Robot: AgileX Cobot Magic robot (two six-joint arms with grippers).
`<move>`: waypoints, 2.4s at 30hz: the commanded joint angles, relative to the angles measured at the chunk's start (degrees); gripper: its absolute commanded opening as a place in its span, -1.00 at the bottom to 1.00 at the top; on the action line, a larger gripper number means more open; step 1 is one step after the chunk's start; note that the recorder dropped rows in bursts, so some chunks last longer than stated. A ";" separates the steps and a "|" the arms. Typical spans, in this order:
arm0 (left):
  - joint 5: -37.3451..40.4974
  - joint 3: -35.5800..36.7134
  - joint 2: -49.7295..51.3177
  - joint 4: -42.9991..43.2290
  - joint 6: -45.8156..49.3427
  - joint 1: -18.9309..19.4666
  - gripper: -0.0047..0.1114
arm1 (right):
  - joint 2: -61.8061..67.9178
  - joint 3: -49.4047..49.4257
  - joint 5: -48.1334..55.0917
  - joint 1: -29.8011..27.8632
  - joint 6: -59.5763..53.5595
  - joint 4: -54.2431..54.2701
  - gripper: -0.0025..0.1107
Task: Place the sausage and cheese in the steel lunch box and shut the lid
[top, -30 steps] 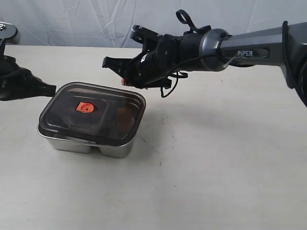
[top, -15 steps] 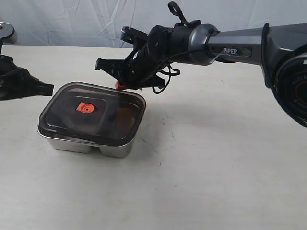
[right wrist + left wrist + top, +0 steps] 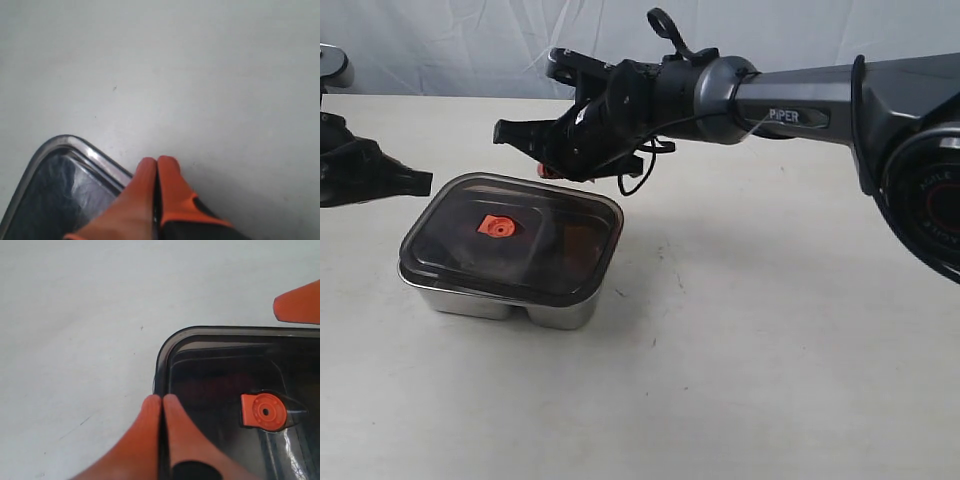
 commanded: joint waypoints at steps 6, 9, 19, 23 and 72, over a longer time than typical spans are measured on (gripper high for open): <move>-3.24 0.01 -0.41 -1.99 -0.29 0.17 -0.92 | -0.03 -0.22 -0.49 0.55 -0.76 -0.25 -0.97; -3.24 0.01 -0.41 -1.99 -0.29 0.17 -0.92 | -0.03 -0.22 0.43 0.65 -1.67 -0.25 -0.97; -2.96 0.01 -0.41 -1.99 -0.29 0.17 -0.92 | -0.03 -0.22 1.40 1.27 -1.72 0.02 -0.97; -2.96 0.01 -0.41 -1.99 -0.29 0.17 -0.92 | -0.03 -0.22 1.62 1.27 -1.72 0.13 -0.97; -7.93 0.01 -0.41 -2.42 -0.29 0.17 -0.92 | 6.20 -8.27 3.37 1.40 -6.93 5.30 -0.97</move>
